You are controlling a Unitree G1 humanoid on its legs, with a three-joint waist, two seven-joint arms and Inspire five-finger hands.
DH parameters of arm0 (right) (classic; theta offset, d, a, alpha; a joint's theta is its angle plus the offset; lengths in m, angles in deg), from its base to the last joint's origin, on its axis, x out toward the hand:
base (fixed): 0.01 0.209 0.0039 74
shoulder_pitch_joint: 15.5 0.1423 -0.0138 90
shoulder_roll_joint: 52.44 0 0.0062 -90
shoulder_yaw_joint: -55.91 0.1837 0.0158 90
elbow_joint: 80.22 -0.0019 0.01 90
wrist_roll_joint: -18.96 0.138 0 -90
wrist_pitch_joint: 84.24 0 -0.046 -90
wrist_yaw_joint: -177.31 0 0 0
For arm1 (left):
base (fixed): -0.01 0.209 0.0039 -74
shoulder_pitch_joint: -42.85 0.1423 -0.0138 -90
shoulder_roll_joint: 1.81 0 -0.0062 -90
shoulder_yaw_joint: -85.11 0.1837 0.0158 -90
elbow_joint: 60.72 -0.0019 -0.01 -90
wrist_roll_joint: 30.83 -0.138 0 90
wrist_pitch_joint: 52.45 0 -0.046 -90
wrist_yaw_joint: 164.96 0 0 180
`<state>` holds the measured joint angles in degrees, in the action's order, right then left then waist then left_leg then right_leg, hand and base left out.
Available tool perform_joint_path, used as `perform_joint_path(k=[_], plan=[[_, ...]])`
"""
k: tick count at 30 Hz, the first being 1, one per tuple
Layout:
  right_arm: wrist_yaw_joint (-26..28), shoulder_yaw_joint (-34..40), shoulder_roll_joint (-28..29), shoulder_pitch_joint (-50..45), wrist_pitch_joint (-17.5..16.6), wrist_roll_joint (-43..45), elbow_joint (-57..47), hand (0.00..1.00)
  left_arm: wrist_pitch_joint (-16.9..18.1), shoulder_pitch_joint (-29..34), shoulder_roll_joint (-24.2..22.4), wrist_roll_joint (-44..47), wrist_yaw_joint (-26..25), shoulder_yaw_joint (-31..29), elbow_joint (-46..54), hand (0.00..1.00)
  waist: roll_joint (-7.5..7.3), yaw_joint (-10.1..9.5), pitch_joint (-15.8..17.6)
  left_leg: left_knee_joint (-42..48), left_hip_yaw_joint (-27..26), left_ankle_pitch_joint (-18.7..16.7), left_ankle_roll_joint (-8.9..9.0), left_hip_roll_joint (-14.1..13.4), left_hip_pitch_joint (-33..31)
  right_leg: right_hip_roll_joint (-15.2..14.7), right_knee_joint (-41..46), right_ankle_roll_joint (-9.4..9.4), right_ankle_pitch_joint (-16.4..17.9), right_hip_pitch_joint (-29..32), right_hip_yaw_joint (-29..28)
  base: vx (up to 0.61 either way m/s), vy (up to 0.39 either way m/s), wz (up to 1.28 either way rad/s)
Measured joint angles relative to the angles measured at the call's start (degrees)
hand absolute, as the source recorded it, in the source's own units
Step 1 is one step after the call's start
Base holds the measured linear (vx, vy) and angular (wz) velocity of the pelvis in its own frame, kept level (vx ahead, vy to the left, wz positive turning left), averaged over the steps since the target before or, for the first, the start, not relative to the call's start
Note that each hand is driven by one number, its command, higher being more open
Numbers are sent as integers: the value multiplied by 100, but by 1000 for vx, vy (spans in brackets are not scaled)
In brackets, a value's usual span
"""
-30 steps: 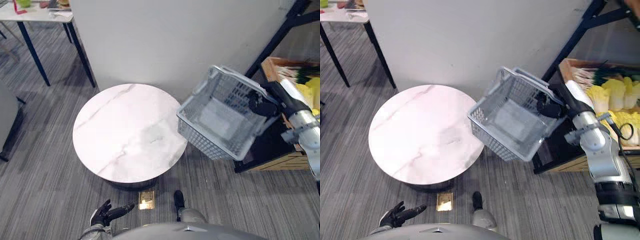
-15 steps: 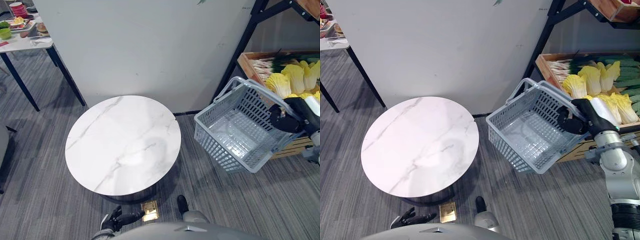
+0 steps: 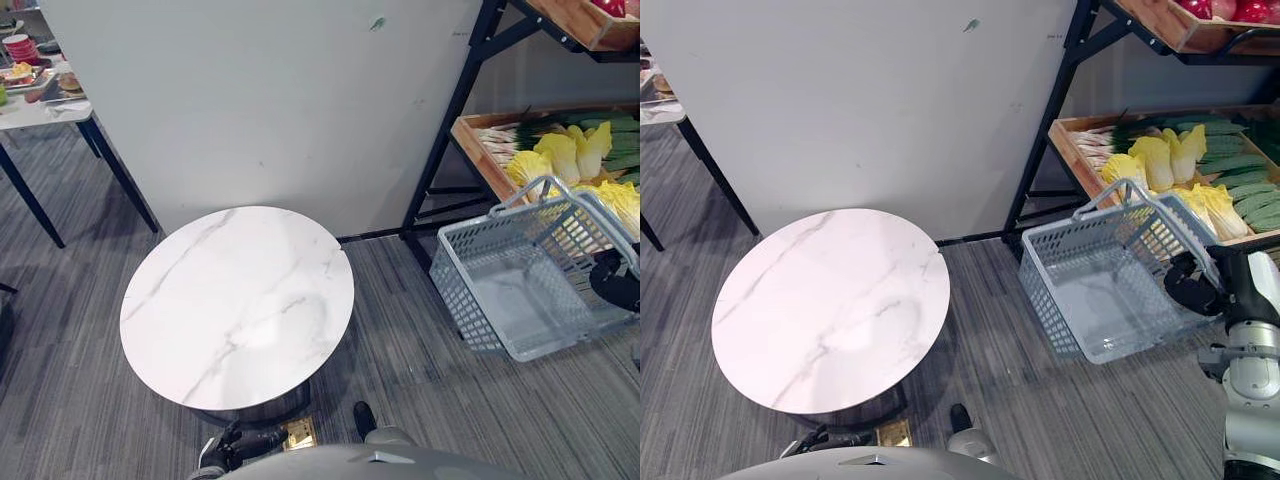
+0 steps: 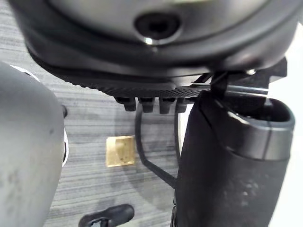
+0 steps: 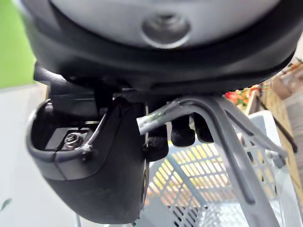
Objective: Pick vegetable in the basket
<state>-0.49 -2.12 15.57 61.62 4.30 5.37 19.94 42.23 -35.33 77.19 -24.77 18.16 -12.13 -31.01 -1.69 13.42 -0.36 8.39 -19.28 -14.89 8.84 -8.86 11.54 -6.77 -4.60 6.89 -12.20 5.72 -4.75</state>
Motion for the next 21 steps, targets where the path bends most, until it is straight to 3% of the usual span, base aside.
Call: perform_joint_path(k=[4,10,15,17,21], plan=[[-1,7,69,-3,0,-71,0,0,1,5,2,1,-14,-2,5,100,7,-37,-1,145,-239,-160,6,22,107,11,1,38,6,-15,-264,-75,2,-29],[-3,98,176,-3,0,-70,-16,0,4,-4,-46,5,-82,-62,-13,100,7,-85,62,577,-451,-452,-153,-39,-50,123,267,108,208,227,-684,-46,-6,-22],[-5,119,442,1,16,-69,-137,0,20,-172,-64,11,-169,-262,21,100,-43,-194,449,1332,-551,-823,-101,-240,-110,365,902,85,341,383,-892,10,20,-20],[-5,119,705,-8,15,-66,-335,0,18,-268,-44,8,-216,-329,25,100,-155,-206,674,1655,-585,-1026,-157,-277,-113,404,1213,127,474,441,-979,-32,41,-15],[-5,122,877,-204,15,-62,-656,0,19,-338,-19,8,-245,-443,25,100,-233,-223,853,2021,-721,-1277,-250,-275,-120,403,1443,164,560,511,-1178,-43,65,-17]])
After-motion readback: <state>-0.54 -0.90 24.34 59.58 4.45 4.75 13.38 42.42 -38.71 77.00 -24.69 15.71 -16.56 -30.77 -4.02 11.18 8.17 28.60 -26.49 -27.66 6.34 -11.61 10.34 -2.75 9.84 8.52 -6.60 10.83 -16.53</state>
